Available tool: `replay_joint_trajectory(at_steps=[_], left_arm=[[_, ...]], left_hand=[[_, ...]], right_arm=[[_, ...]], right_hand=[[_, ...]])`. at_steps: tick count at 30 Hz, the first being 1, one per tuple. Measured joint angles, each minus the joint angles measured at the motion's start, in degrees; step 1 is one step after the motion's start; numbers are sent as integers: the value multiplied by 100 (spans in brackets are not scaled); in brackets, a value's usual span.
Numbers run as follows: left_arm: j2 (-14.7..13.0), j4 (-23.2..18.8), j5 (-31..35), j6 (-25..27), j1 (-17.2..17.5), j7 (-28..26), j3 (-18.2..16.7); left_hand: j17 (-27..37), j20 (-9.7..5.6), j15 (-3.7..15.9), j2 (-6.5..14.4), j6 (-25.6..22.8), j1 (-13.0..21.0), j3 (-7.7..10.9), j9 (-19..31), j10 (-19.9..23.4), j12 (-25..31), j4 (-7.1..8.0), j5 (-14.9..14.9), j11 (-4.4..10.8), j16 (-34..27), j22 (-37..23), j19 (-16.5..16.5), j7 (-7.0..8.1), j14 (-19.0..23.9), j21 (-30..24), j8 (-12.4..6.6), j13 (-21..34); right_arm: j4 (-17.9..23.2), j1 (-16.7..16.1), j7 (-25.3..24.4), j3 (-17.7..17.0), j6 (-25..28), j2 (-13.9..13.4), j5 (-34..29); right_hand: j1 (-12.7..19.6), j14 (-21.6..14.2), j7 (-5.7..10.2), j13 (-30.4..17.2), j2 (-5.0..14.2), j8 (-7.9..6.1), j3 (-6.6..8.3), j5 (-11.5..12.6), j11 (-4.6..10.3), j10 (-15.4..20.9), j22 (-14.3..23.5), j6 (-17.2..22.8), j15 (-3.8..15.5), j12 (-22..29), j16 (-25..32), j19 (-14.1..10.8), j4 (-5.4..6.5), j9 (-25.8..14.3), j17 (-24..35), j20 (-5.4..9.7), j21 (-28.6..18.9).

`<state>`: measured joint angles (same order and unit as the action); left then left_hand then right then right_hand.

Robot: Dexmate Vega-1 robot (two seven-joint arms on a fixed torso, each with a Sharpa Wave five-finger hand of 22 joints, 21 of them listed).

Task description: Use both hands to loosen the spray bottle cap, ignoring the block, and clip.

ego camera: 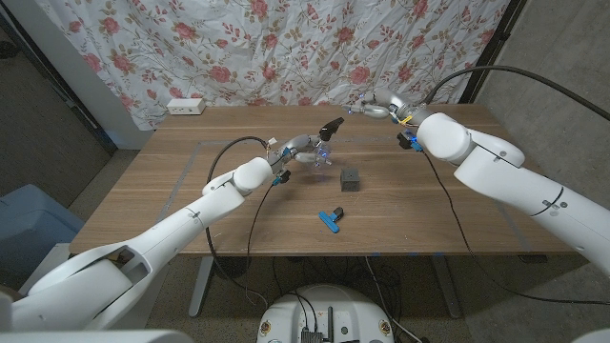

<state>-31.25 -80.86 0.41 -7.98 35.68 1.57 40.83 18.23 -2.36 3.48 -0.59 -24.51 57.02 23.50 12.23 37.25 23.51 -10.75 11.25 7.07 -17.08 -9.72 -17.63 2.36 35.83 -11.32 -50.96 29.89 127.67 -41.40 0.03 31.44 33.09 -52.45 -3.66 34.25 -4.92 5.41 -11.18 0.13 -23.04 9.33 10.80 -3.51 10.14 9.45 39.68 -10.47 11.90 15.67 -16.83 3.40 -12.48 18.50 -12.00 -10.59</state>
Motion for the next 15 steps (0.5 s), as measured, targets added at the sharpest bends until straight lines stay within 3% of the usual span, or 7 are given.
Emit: replay_joint_trajectory(at_steps=[7, 15], left_arm=[[26, 20, 0, 22, -14, -24, 15], [46, 33, -1, 46, -26, -38, 35]], left_hand=[[-16, 0, 0, 0, 0, 0, 0, 0, 0, 0, 0, 0, 0, 0, 0, 0, 0, 0, 0, 2, 0], [-15, 0, -21, 0, 0, 0, 0, 1, 0, -1, 0, 0, 0, 0, 0, 0, 0, 20, 0, -33, 28]], right_arm=[[10, 65, 81, 86, 108, 6, -17], [-39, 182, 242, 206, 169, 26, -18]], right_hand=[[-323, 81, -145, 0, -25, 122, -72, -22, -50, -32, 0, -104, -81, 0, -43, 113, 70, 24, 0, -30, 0], [-438, 133, -206, -1, 0, 230, -126, -43, -174, -95, 0, -209, -133, -48, -92, 192, 95, 51, -16, -29, 21]])
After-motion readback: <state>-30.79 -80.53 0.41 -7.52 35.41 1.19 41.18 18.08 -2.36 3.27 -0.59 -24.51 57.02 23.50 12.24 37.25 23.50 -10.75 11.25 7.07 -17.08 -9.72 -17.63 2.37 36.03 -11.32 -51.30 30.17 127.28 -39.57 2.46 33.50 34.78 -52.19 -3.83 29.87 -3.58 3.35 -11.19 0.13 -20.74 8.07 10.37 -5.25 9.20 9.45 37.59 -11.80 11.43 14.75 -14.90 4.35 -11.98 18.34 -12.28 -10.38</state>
